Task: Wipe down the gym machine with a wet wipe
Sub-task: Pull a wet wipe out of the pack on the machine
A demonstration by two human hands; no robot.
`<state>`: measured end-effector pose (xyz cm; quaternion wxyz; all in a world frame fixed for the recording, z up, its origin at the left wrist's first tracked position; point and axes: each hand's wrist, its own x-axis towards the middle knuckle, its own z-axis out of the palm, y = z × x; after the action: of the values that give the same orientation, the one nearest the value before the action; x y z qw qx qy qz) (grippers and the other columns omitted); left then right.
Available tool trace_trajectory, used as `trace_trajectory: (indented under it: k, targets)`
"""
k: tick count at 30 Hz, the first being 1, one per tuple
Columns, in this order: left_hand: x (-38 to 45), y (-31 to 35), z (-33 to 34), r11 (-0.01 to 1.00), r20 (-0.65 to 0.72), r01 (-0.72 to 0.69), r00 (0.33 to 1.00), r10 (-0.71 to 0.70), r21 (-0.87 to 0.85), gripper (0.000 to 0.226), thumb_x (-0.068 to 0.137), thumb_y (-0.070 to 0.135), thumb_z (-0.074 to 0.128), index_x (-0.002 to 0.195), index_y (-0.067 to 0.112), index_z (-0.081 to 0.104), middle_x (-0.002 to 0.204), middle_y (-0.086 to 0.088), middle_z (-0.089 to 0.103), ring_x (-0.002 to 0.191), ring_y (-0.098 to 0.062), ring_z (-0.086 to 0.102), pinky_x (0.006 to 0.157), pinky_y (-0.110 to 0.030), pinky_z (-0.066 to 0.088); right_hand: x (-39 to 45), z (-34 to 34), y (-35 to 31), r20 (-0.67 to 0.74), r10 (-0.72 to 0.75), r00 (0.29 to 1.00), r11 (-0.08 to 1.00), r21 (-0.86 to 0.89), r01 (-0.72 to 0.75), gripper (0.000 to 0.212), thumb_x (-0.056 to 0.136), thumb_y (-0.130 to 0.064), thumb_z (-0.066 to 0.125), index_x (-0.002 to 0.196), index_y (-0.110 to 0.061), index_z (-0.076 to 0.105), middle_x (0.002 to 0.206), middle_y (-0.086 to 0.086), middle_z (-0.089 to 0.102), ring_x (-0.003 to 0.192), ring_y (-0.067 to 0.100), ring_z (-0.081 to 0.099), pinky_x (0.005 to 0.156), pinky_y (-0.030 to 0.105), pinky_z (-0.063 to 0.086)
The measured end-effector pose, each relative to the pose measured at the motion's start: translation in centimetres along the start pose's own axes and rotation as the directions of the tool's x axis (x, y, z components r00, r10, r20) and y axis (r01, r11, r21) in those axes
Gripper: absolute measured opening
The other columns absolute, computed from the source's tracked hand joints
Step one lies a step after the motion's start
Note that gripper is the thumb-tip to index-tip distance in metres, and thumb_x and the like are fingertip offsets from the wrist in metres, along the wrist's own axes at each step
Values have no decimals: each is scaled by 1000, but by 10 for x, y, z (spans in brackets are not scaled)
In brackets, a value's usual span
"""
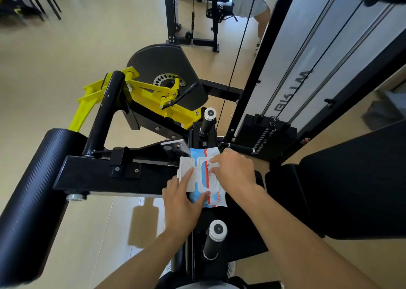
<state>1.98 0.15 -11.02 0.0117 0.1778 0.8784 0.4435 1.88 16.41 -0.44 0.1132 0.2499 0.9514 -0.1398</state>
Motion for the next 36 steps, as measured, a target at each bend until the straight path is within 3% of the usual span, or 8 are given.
trace_trajectory:
  k: [5, 9, 15, 18, 21, 28, 36]
  targets:
    - [1, -2, 2, 1000, -2, 22, 1000, -22, 12, 84, 73, 44, 87, 144, 36, 42, 110, 17, 36, 101, -7, 39, 87, -48, 53, 5, -1, -2, 27, -27, 999, 1000, -8, 27, 41, 98, -40, 64, 138, -33, 59, 128, -2, 59, 99, 14, 61, 59, 23, 35]
    - [1, -3, 3, 1000, 9, 20, 1000, -20, 13, 84, 74, 46, 86, 144, 38, 40, 109, 21, 33, 102, -7, 41, 86, -48, 55, 14, -4, -8, 91, -25, 996, 998, -58, 30, 40, 98, -39, 63, 137, -30, 60, 127, 1, 63, 102, 16, 64, 76, 29, 51]
    - [1, -3, 3, 999, 10, 32, 999, -32, 19, 85, 74, 47, 85, 145, 38, 39, 109, 23, 31, 102, -1, 36, 87, -47, 55, 22, 5, -11, 115, 22, 993, 987, -161, -3, 37, 96, -42, 65, 129, -26, 65, 116, 1, 68, 84, 15, 59, 64, 26, 44]
    - [2, -5, 2, 999, 27, 47, 999, -47, 22, 87, 74, 50, 84, 146, 39, 37, 110, 26, 28, 104, 0, 35, 88, -47, 55, 23, 7, -11, 134, 15, 991, 985, -173, 8, 37, 96, -41, 66, 129, -26, 64, 116, 2, 67, 89, 16, 62, 65, 27, 46]
    - [2, -4, 2, 999, 26, 28, 999, -29, 23, 87, 74, 49, 84, 148, 36, 38, 110, 26, 28, 104, -1, 36, 88, -46, 55, 24, 7, -9, 135, -4, 991, 990, -139, 23, 33, 97, -39, 65, 127, -26, 65, 118, 2, 67, 96, 18, 65, 67, 28, 47]
    - [2, -5, 3, 999, 25, 39, 999, -40, 23, 88, 74, 48, 85, 149, 34, 40, 116, 15, 39, 106, -3, 39, 91, -45, 54, 31, 8, -5, 160, 49, 986, 999, -9, -49, 29, 94, -39, 69, 120, -27, 67, 112, 0, 68, 75, 10, 58, 54, 24, 42]
    - [3, -6, 3, 999, 24, 29, 999, -29, 20, 90, 73, 47, 86, 148, 39, 36, 112, 22, 32, 107, -8, 42, 88, -47, 55, 34, 17, -6, 185, 124, 975, 992, 5, -127, 36, 89, -45, 73, 117, -24, 65, 99, -1, 67, 74, 11, 64, 68, 29, 58]
